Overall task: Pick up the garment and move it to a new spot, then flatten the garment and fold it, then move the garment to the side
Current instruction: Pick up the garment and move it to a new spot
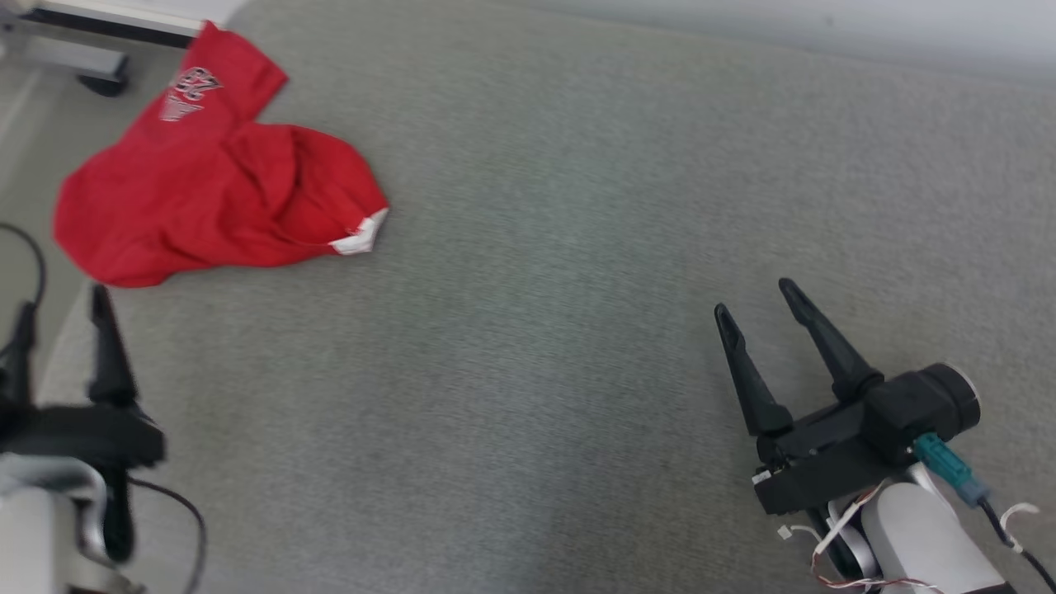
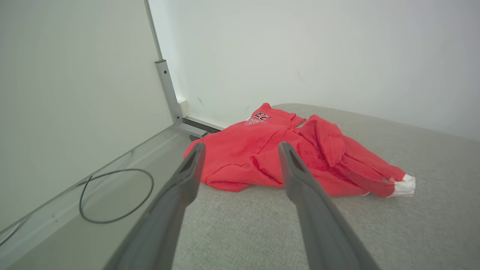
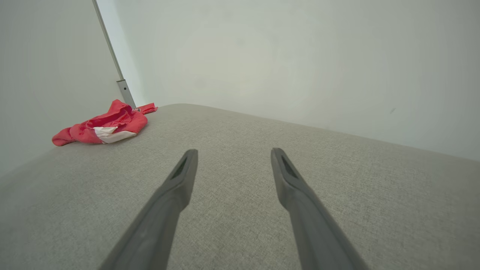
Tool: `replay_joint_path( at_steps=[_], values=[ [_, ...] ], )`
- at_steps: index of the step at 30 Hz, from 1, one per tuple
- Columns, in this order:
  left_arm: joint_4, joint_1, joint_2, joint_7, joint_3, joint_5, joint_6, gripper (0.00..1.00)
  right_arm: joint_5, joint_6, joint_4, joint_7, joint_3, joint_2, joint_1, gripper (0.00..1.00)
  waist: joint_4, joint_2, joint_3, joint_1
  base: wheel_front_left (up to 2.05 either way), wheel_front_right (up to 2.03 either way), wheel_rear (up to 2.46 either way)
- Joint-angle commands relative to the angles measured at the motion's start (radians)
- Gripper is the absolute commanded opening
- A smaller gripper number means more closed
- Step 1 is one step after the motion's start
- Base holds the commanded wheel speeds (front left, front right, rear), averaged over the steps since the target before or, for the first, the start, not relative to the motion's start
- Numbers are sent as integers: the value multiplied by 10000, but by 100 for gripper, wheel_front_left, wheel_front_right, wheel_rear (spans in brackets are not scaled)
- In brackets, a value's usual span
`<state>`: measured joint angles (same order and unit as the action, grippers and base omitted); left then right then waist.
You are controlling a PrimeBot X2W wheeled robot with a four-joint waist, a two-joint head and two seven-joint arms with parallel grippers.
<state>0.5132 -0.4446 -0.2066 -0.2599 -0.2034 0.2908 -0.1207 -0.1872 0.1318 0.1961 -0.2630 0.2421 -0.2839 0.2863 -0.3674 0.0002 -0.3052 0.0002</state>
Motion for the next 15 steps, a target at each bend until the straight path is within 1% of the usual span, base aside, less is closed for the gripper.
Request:
replay_joint_path(
  at_steps=[1,3,5,9,13,15],
  values=[
    [382,-564,-407,108,55,215,-60,100,-75,-26,-170,23,43,-125,172,100,949,-2,-872,-2,0,0,0],
    [910,-1116,-930,383,198,517,-111,100,-112,-26,-390,87,77,-282,282,100,1194,-2,-1102,-2,0,0,0],
    [1167,-1636,-1232,667,588,807,-95,100,-129,-26,-579,163,34,-406,372,100,1383,-2,-1321,-2,0,0,0],
    [1719,-2404,-2090,1356,1368,1736,-84,100,-132,-26,-1012,350,-49,-598,436,100,1701,-2,-1725,-2,0,0,0],
    [2329,-3106,-2686,1816,1986,2633,-88,100,-161,-26,-1341,490,-173,-787,446,100,1951,-2,-2037,-2,0,0,0],
    [2728,-3418,-2978,2019,2045,3011,-86,100,-150,-26,-1461,525,-203,-829,432,100,2068,-2,-2144,-2,0,0,0]
  ],
)
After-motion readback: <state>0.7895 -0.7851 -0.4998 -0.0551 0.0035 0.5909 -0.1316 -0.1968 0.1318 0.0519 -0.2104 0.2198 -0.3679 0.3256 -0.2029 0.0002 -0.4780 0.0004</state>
